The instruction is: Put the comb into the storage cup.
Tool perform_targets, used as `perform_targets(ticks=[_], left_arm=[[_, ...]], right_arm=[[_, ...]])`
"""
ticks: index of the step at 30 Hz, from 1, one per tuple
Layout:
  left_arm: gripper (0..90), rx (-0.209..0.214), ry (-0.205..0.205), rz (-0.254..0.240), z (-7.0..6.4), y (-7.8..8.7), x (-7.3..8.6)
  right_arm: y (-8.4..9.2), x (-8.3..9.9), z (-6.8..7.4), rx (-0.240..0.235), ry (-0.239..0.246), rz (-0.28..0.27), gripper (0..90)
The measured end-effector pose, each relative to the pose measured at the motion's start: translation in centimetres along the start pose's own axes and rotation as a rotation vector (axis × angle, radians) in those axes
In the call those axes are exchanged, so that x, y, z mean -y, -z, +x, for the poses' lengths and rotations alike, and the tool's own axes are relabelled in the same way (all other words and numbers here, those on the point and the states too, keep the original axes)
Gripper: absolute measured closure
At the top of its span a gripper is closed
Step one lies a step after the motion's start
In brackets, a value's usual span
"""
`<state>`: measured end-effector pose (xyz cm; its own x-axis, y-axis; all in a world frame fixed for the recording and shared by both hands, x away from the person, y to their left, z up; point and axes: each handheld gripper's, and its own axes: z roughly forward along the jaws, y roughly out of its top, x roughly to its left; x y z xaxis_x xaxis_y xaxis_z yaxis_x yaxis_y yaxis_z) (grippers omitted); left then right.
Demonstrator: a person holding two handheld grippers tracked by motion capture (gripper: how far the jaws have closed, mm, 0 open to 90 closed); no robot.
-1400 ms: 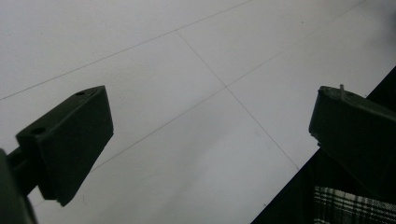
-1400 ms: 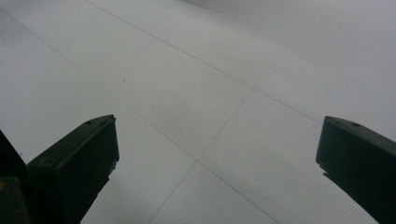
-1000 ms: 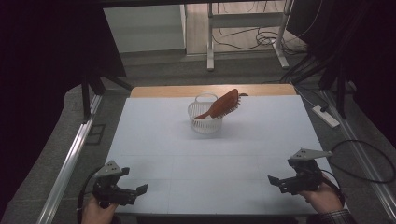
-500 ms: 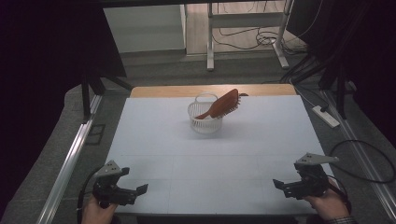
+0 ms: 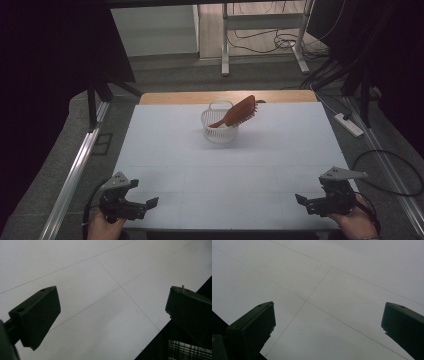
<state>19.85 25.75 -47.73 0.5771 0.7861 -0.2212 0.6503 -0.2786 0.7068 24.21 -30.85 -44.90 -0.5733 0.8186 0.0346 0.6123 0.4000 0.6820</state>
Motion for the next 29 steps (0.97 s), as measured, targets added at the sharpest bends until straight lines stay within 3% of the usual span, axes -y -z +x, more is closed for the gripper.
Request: perform_targets(ticks=[29], left_arm=[[0.7, 0.002, -0.004, -0.002, -0.04, -0.04, -0.04]], right_arm=[[0.93, 0.71, 0.16, 0.024, 0.004, 0.033, 0.0]])
